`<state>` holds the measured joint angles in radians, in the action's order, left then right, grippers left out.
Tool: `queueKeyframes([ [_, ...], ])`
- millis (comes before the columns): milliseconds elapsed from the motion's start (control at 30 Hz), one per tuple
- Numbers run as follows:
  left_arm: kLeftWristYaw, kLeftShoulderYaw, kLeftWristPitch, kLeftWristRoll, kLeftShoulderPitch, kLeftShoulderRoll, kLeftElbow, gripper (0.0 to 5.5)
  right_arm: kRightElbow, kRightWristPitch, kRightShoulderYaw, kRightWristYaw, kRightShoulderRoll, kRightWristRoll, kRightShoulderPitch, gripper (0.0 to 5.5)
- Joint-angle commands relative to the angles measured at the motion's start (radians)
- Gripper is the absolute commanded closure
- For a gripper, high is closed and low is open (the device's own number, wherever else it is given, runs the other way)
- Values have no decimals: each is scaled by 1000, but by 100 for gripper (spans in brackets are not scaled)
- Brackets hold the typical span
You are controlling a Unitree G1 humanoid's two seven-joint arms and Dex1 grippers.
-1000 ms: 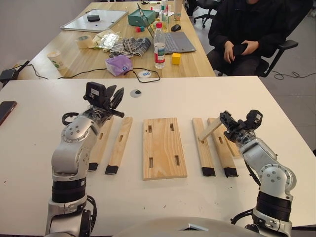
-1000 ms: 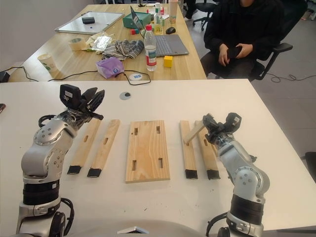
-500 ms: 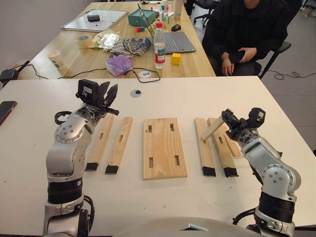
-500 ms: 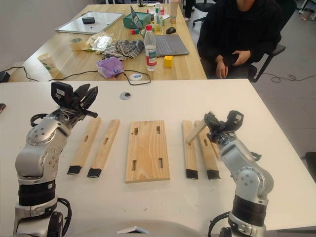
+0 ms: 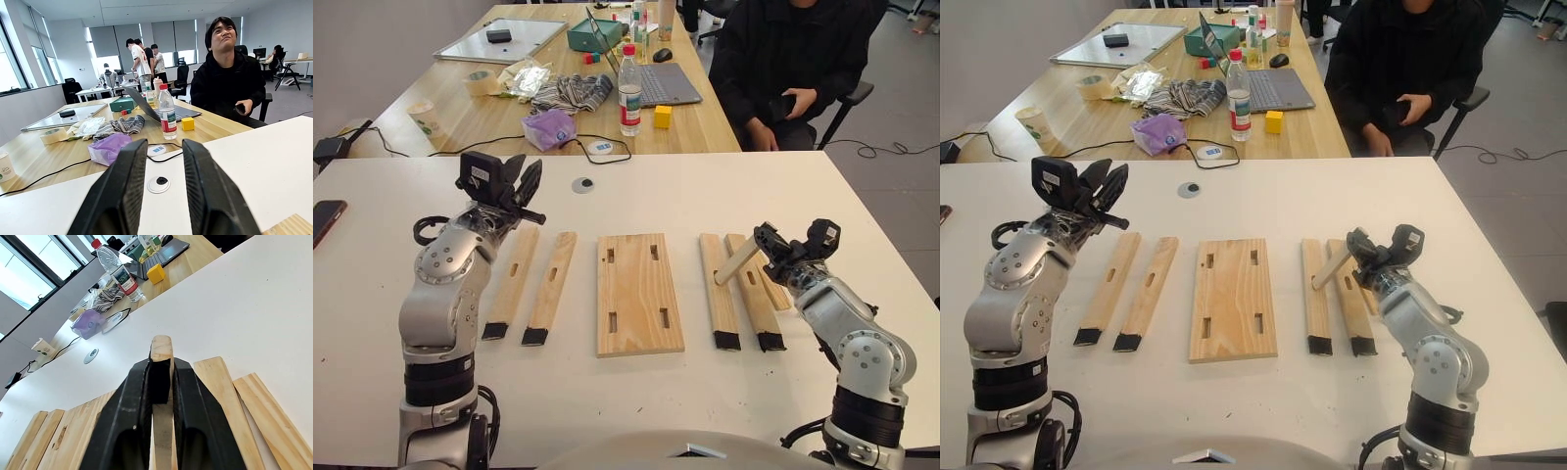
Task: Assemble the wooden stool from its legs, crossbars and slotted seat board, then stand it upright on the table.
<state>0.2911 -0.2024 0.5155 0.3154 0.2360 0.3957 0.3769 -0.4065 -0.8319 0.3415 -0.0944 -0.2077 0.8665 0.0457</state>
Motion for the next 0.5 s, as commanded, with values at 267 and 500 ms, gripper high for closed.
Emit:
queueKeyframes([
  [267, -12, 15, -13, -15, 4, -12, -1, 425, -41, 67, -140, 40, -16, -203, -42, 510],
  [500, -26, 41, -26, -41, -11, -26, -2, 425, -86, 95, -208, 106, -83, -322, -118, 510],
])
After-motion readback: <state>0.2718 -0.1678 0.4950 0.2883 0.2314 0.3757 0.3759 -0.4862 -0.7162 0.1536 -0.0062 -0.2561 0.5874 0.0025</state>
